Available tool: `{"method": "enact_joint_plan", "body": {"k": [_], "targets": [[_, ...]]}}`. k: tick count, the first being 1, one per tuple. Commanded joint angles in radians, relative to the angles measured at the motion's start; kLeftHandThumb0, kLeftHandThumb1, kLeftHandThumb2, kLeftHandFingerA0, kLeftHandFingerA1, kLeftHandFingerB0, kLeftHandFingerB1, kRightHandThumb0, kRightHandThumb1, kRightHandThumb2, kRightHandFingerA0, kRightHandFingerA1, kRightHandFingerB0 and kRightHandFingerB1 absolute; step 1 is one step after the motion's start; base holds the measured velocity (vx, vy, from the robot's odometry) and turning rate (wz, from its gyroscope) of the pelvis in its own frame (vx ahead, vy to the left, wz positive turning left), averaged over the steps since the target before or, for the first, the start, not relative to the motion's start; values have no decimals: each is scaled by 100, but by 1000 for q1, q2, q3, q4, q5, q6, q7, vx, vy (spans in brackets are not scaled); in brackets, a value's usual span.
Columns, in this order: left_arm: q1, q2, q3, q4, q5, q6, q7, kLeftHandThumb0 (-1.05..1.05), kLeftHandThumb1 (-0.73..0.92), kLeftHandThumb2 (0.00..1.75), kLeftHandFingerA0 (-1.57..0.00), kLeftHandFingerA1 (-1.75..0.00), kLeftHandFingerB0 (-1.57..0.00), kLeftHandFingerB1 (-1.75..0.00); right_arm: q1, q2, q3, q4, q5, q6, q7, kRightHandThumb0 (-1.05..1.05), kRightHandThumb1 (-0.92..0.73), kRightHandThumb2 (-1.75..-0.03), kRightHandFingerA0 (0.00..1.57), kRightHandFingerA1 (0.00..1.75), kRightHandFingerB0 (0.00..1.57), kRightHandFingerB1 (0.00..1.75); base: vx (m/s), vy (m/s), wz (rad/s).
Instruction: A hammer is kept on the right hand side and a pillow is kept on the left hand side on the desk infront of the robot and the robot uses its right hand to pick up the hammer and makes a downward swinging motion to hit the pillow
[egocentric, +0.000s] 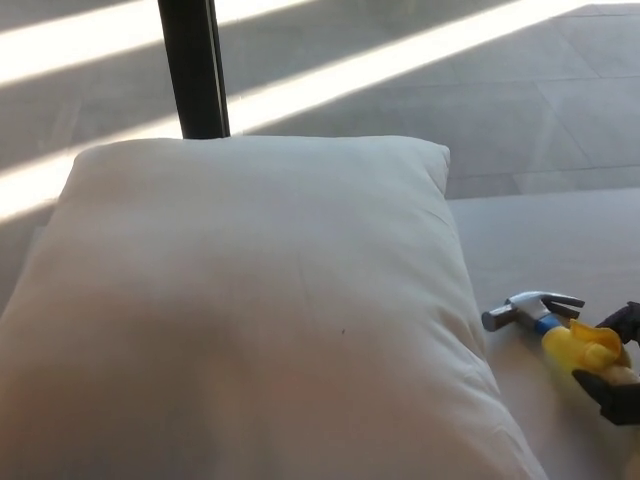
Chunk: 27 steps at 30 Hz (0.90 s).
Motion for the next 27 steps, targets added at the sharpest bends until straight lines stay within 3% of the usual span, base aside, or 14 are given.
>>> {"method": "enact_joint_plan", "body": {"k": [1,2,3,5,7,8,9,11,12,13,18,19,26,27], "targets": [[6,20,4,6,5,-4,2,-18,8,103,-106,-114,-116,-115,18,22,-50,-41,172,17,99,-17,-61,-117,85,175,72,162,0,0,0],[3,22,3,8,7,-2,4,-17,9,104,-109,-116,-116,-115,16,19,-52,-47,179,20,106,-19,-58,-119,87,175,73,165,0,0,0],[4,22,5,6,4,-2,1,-71,-13,166,-80,-149,-99,-131,19,11,-50,-55,182,4,116,-19,-55,-122,86,175,74,165,0,0,0],[9,20,6,5,3,-4,-5,-59,-5,147,-86,-137,-106,-129,20,8,-50,-55,191,-2,120,-19,-56,-120,85,175,71,166,0,0,0],[10,16,15,1,-9,2,-10,-57,-11,154,-85,-146,-113,-135,15,3,-50,-45,198,-18,112,-18,-51,-127,86,175,74,166,0,0,0],[12,10,26,-5,-21,6,-13,-70,-16,169,-85,-157,-101,-134,6,10,-64,-37,214,-11,96,-18,-51,-126,85,175,75,166,0,0,0],[12,11,19,-4,-9,-1,-6,-17,5,102,-111,-117,-120,-118,1,11,-64,-35,213,-1,88,-18,-50,-125,85,175,75,168,0,0,0],[17,12,10,-12,0,0,-12,-18,5,102,-112,-117,-120,-118,-1,11,-64,-39,220,8,86,-18,-53,-123,83,175,72,169,0,0,0],[17,9,24,-18,-16,13,-11,-68,-12,168,-77,-154,-105,-135,-5,19,-77,-35,238,13,79,-18,-55,-122,85,175,71,169,0,0,0],[18,5,36,-25,-28,22,-9,-54,-8,148,-92,-146,-111,-132,-6,27,-88,-35,246,21,63,-19,-57,-116,86,175,70,167,0,0,0],[21,0,42,-32,-21,16,-11,-58,-8,151,-84,-143,-104,-132,-5,46,-121,-45,283,17,38,-17,-66,-102,89,175,65,170,0,0,0],[16,-2,46,-21,-24,13,-11,-72,-14,168,-77,-152,-102,-135,-5,48,-132,-61,292,23,35,-15,-68,-100,87,175,63,169,0,0,0],[30,-1,31,-27,-8,4,-26,-58,-7,148,-87,-140,-103,-128,-63,54,-164,-52,306,30,-32,-15,-65,-99,92,175,70,166,0,0,0],[29,-2,35,-20,-13,1,-29,-68,-9,153,-77,-140,-97,-127,-72,49,-176,-56,326,25,-19,-23,-59,-113,123,144,100,130,0,0,0]]}}
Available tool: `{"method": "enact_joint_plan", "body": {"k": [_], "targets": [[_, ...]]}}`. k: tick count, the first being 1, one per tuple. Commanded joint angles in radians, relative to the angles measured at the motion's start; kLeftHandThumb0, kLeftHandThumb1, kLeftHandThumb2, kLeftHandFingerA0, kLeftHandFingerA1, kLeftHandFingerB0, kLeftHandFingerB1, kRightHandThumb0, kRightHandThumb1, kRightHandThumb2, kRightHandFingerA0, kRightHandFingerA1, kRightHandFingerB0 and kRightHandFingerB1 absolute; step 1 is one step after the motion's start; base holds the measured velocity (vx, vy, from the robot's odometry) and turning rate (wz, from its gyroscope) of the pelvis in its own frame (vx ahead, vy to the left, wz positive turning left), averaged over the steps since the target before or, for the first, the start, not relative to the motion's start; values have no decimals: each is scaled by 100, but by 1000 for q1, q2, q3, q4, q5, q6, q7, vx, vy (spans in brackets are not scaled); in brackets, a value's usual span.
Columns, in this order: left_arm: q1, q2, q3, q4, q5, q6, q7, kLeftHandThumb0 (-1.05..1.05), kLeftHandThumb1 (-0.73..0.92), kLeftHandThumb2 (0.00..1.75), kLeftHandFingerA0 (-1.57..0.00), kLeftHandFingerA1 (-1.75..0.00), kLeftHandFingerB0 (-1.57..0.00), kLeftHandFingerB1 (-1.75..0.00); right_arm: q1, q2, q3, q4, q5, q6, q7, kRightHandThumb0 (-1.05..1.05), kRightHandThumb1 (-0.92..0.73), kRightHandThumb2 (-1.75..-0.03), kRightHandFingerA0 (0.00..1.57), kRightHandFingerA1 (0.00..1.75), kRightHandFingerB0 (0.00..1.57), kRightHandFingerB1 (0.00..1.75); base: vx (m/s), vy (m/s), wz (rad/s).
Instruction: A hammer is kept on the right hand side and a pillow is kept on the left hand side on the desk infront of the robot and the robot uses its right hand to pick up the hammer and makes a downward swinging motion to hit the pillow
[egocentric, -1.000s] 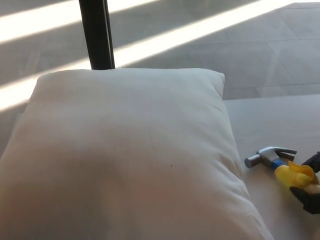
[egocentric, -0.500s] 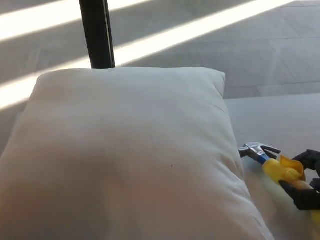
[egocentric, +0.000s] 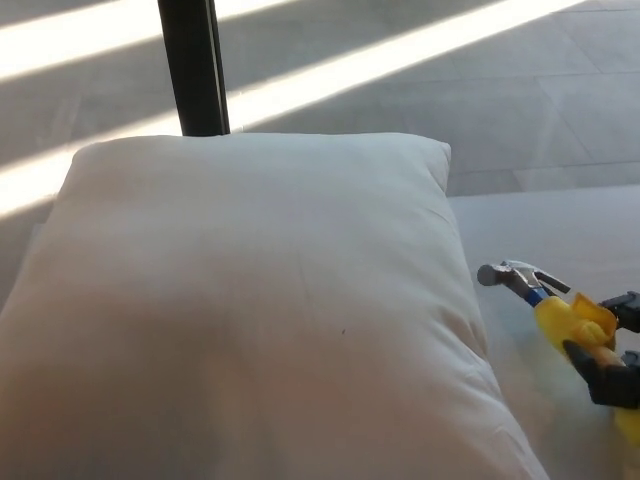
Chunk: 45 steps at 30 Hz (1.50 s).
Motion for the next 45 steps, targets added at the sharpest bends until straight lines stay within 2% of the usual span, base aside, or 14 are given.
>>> {"method": "enact_joint_plan", "body": {"k": [1,2,7,8,10,11,14,16,17,19,30,40,42,45], "targets": [[8,1,6,11,-6,-2,-12,-70,-12,160,-75,-144,-97,-130,-65,-5,-53,-23,92,15,-44,-25,-59,-111,122,143,100,129,0,0,0],[7,1,6,15,-5,-4,-13,-63,-5,149,-77,-134,-100,-126,-81,-2,-63,-34,99,40,-51,-16,-68,-98,92,175,67,163,0,0,0],[17,-4,4,4,-4,3,-3,-69,-9,154,-79,-139,-97,-127,-153,17,-83,-56,130,111,-68,-17,-66,-105,96,175,67,167,0,0,0],[19,-6,-5,-2,5,-1,-2,-19,15,107,-107,-114,-114,-114,-164,29,-94,-60,154,107,-62,-17,-62,-109,96,175,65,172,0,0,0],[28,-5,-19,-9,16,-16,-19,-19,15,106,-108,-115,-115,-115,-184,53,-102,-72,173,122,-70,-18,-61,-108,97,175,66,172,0,0,0],[25,-6,-8,-7,3,-7,-19,-72,-11,164,-77,-149,-96,-130,-194,64,-97,-82,174,136,-72,-24,-72,-83,96,175,53,175,0,0,0],[29,-5,-10,7,8,-15,-29,-73,0,148,-78,-136,-97,-124,-246,118,-80,-111,195,202,-80,-25,-75,-89,97,175,57,173,0,0,0],[26,-5,-12,13,12,-18,-18,-21,6,101,-102,-112,-114,-114,-284,165,-68,-129,212,256,-86,-25,-67,-88,98,175,63,166,0,0,0],[28,-4,-20,17,20,-27,-23,-69,3,142,-86,-131,-90,-119,-282,180,-53,-145,215,261,-72,-28,-73,-82,98,175,53,174,0,0,0],[30,-1,-32,21,29,-40,-37,-82,5,150,-83,-136,-92,-122,-282,210,-31,-175,234,275,-49,-27,-76,-80,98,175,54,175,0,0,0],[25,-20,24,23,-33,-10,-47,-69,-13,166,-69,-149,-98,-133,-438,414,-35,-223,349,349,-102,-26,-64,-115,95,175,69,175,0,0,0],[67,-29,7,-12,-6,-35,-74,-75,2,148,-80,-134,-97,-121,-584,405,-11,-170,359,361,-162,-28,-51,-127,98,175,71,175,0,0,0],[63,-27,-4,-5,8,-42,-58,-21,17,107,-104,-112,-115,-114,-612,400,-16,-159,374,364,-159,-24,-61,-113,98,175,65,175,0,0,0],[68,-27,-33,-6,35,-63,-37,-24,15,105,-106,-113,-114,-114,-654,398,-21,-143,394,357,-142,-21,-66,-108,93,175,56,175,0,0,0]]}}
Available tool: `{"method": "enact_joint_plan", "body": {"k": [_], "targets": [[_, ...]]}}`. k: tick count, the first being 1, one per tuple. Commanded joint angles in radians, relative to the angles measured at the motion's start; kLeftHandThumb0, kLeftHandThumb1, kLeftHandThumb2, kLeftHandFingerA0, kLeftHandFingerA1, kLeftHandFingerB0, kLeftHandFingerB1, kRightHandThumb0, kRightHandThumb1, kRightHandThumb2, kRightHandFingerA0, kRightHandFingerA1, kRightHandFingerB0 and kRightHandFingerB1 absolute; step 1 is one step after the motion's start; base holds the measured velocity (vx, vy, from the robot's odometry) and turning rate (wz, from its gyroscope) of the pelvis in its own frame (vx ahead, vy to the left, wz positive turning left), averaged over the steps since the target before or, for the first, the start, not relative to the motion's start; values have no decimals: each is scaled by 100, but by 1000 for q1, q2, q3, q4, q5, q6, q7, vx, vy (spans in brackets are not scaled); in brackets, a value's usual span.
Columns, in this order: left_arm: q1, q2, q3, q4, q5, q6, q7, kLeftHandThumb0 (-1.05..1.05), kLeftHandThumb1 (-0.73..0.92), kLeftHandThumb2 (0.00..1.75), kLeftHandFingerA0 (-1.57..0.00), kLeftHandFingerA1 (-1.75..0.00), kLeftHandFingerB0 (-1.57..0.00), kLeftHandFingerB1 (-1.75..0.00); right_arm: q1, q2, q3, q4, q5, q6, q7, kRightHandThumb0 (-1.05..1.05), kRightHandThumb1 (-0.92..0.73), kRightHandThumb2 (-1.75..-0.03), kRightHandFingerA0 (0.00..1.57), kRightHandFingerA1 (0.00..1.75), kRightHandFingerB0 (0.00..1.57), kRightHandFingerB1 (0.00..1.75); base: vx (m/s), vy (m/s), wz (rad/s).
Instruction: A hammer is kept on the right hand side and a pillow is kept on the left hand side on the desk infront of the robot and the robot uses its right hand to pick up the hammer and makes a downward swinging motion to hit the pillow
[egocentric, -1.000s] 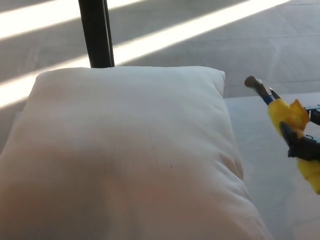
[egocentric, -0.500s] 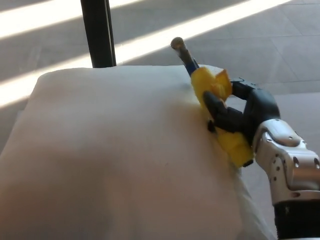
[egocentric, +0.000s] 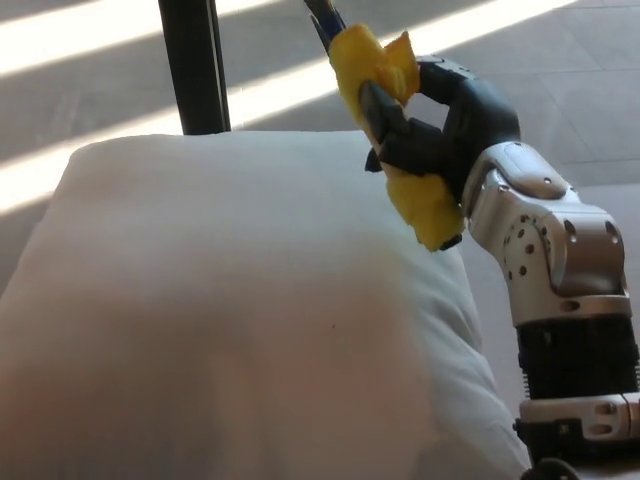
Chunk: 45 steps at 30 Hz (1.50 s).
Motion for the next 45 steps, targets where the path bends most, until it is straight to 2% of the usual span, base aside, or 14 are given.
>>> {"method": "enact_joint_plan", "body": {"k": [1,2,4,5,18,26,27,28,34,35,41,42,43,45], "targets": [[15,6,-42,2,47,-49,9,-24,15,105,-106,-113,-114,-114,-92,8,-11,17,74,-16,3,-21,-66,-108,93,175,56,175,0,0,0],[10,3,-16,6,13,-33,-3,-77,7,144,-85,-132,-96,-120,-110,6,-4,24,73,-21,6,-22,-60,-120,92,175,62,175,0,0,0],[7,5,-15,12,10,-39,-5,-57,-10,152,-79,-138,-98,-124,-128,-2,8,39,70,-33,18,-23,-57,-124,91,175,65,175,0,0,0],[8,3,-12,17,7,-37,3,-23,2,98,-102,-111,-119,-116,-159,6,-7,49,85,-25,3,-21,-56,-125,90,175,66,175,0,0,0],[29,2,-49,19,30,-71,-21,-70,9,139,-88,-128,-95,-117,-403,1,-52,164,121,-104,-20,-28,-50,-125,93,175,71,174,0,0,0],[18,-6,-11,39,-11,-51,-47,-21,7,101,-97,-109,-119,-116,-503,-14,-109,185,181,-115,-32,-24,-61,-100,96,175,62,175,0,0,0],[17,-5,-11,42,-10,-52,-49,-80,3,153,-81,-139,-91,-123,-500,-12,-109,182,182,-115,-32,-27,-67,-89,97,175,61,175,0,0,0],[15,-4,-13,44,-4,-52,-40,-21,-3,96,-106,-114,-125,-119,-483,-4,-113,163,189,-107,-39,-26,-67,-84,96,175,53,175,0,0,0],[4,-8,-30,37,4,-51,5,-68,-16,149,-83,-137,-110,-120,-390,15,-94,116,204,-65,-41,-22,-57,-108,96,175,55,175,0,0,0],[7,-6,-35,37,9,-64,-13,-24,1,97,-104,-112,-120,-116,-374,19,-89,107,202,-56,-47,-22,-63,-107,96,175,58,175,0,0,0],[-27,3,-14,57,-4,-64,-28,-22,-3,96,-114,-117,-126,-120,-184,34,-6,37,174,3,-47,-17,-64,-115,95,175,61,175,0,0,0],[-10,8,-61,43,48,-111,-34,-70,-12,154,-92,-136,-106,-122,-161,43,0,28,165,33,-83,-17,-66,-108,95,175,63,173,0,0,0],[-22,4,-24,44,4,-66,-25,-20,-1,98,-106,-114,-121,-118,-133,48,6,23,167,39,-85,-17,-65,-110,95,175,58,173,0,0,0],[-25,6,-25,46,5,-64,-24,-20,1,98,-102,-111,-118,-116,-80,51,28,6,166,47,-75,-23,-78,-92,98,175,58,175,0,0,0]]}}
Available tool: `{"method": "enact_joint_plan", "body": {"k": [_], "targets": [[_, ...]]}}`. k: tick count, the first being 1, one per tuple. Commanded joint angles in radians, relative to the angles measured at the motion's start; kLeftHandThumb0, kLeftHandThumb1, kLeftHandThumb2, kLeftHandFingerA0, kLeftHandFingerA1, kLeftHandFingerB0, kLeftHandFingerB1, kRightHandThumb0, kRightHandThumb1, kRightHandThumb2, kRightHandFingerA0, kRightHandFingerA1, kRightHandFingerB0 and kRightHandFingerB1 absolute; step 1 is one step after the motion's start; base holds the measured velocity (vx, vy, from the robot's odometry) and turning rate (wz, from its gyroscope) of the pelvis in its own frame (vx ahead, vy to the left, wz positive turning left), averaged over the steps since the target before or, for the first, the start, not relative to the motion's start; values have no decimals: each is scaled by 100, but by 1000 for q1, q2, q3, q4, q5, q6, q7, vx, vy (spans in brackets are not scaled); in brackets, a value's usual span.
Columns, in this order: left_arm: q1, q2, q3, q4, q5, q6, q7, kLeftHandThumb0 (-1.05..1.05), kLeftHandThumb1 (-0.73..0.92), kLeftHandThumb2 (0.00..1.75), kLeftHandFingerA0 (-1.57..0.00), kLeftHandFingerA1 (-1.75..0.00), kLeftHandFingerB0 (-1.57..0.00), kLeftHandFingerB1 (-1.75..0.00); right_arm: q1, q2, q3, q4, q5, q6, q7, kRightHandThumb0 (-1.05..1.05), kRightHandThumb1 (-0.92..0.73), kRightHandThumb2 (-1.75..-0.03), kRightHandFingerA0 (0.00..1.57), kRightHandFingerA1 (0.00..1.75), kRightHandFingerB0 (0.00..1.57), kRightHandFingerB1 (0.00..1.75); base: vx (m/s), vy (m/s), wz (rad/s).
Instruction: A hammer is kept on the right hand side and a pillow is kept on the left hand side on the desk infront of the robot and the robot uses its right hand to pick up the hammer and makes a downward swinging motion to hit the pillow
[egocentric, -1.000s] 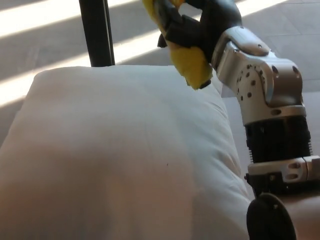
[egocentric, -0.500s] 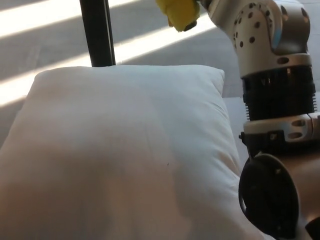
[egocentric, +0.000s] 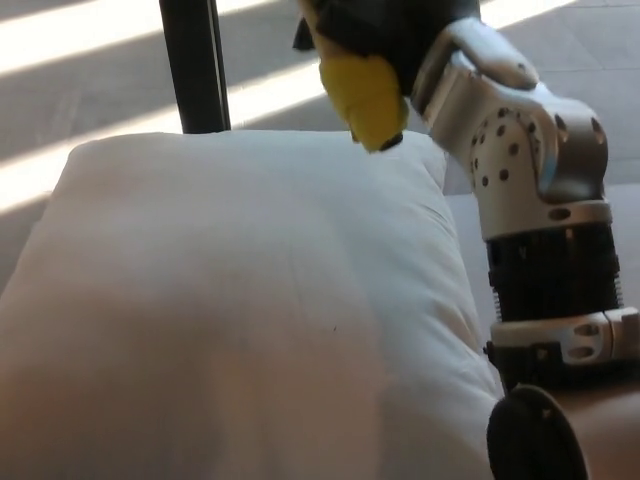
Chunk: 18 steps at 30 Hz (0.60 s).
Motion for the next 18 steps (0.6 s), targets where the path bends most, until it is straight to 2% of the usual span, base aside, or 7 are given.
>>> {"method": "enact_joint_plan", "body": {"k": [1,7,8,9,10,13,18], "targets": [[-1,16,0,-1,7,0,4,-20,1,98,-102,-111,-118,-116,99,21,40,-53,7,66,-30,-23,-78,-92,98,175,58,175,0,0,0],[-11,21,5,1,0,3,14,-22,4,99,-106,-113,-115,-114,306,30,106,-81,8,80,-18,-22,-61,-120,98,175,70,175,0,0,0],[-13,18,7,-3,-1,7,24,-22,7,101,-104,-112,-114,-114,336,45,94,-92,17,118,-52,-31,-77,-88,99,175,66,175,0,0,0],[-15,24,-9,6,19,-1,38,-23,3,99,-102,-111,-116,-114,409,45,116,-96,5,116,-50,-30,-80,-94,102,175,73,175,0,0,0],[-14,29,-20,7,31,-4,33,-63,-9,146,-87,-131,-97,-119,440,38,134,-100,-3,108,-43,-28,-74,-103,102,175,75,175,0,0,0],[-17,39,-9,11,12,18,32,-61,-9,152,-80,-131,-91,-119,503,48,85,-81,20,183,-102,-39,-91,-77,104,175,73,175,0,0,0],[-10,40,-8,-13,12,16,34,-23,6,100,-97,-109,-116,-114,608,11,8,-35,19,266,-159,-42,-90,-72,108,175,70,175,0,0,0]]}}
